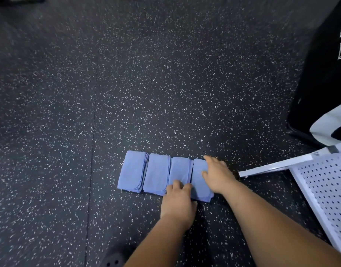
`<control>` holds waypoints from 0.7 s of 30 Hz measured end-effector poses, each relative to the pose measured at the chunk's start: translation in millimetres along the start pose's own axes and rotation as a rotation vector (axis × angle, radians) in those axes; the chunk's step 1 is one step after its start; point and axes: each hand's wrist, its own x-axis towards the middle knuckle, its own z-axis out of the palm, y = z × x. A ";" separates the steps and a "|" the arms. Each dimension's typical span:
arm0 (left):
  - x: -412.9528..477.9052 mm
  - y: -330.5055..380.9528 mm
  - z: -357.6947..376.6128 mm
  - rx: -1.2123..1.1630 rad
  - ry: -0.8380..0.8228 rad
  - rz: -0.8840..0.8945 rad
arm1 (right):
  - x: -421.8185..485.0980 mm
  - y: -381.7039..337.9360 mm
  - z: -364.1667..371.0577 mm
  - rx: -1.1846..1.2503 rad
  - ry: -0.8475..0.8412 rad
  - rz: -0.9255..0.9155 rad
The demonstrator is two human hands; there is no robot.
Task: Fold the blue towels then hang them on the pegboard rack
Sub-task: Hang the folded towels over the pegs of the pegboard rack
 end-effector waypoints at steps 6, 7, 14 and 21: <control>3.8 3.9 -0.2 0.004 -0.025 -0.008 | 4.2 0.6 -7.1 -0.034 0.009 0.030; 3.9 4.8 -0.5 0.014 -0.029 -0.007 | 3.7 1.1 -8.5 -0.049 0.002 0.037; -6.4 6.6 3.4 0.092 -0.066 0.032 | -18.5 2.6 -16.9 0.042 -0.068 0.084; -28.3 27.1 -22.7 -0.072 0.025 0.087 | -70.9 -7.8 -41.4 0.417 0.129 0.123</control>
